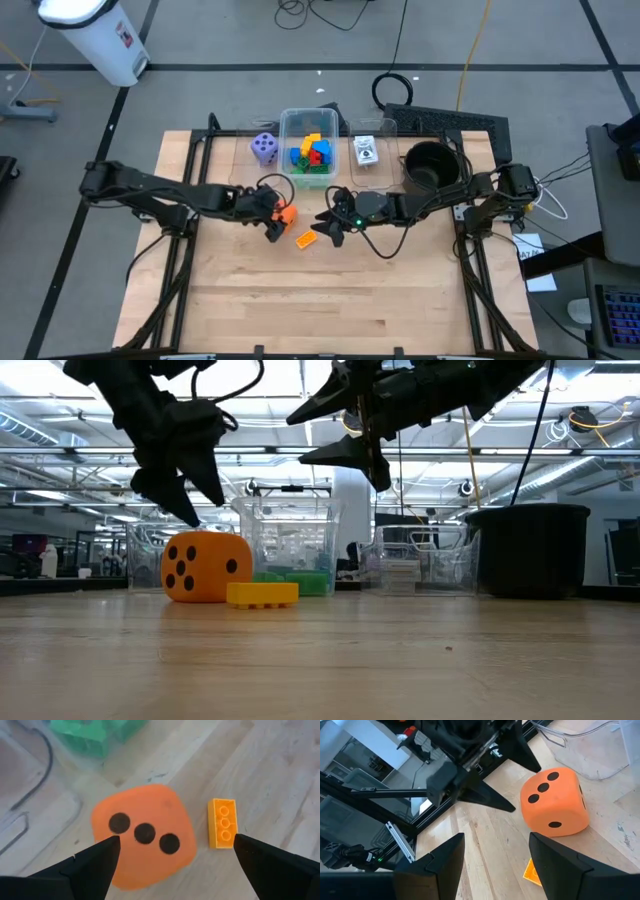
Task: Pick & Place Toys
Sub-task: Put the orange die into the left transparent bin
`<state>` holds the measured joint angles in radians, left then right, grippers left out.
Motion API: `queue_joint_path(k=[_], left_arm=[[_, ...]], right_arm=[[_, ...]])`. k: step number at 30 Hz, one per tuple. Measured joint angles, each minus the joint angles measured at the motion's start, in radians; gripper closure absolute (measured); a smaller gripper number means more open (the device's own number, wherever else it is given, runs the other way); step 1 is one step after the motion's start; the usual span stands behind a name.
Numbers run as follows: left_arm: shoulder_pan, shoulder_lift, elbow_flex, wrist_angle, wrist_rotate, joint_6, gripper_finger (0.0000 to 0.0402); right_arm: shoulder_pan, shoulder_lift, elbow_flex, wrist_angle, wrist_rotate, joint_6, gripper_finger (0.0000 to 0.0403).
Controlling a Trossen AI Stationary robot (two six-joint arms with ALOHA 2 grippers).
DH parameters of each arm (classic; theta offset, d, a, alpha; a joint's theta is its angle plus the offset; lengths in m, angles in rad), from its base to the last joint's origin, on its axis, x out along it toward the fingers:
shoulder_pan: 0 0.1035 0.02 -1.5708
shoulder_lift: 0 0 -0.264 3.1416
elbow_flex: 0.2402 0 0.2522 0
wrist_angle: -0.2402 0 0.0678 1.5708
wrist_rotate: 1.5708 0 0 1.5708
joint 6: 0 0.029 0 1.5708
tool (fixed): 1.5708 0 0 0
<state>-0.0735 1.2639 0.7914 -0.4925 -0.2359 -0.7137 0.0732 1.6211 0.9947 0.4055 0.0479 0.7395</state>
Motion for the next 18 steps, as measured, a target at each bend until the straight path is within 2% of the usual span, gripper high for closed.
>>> queue_joint_path(k=[18], left_arm=[[0.000, 0.026, 0.000, 0.027, -0.009, -0.002, 0.0002]], right_arm=[[0.000, 0.000, 0.000, -0.006, 0.000, -0.003, 0.0188]])
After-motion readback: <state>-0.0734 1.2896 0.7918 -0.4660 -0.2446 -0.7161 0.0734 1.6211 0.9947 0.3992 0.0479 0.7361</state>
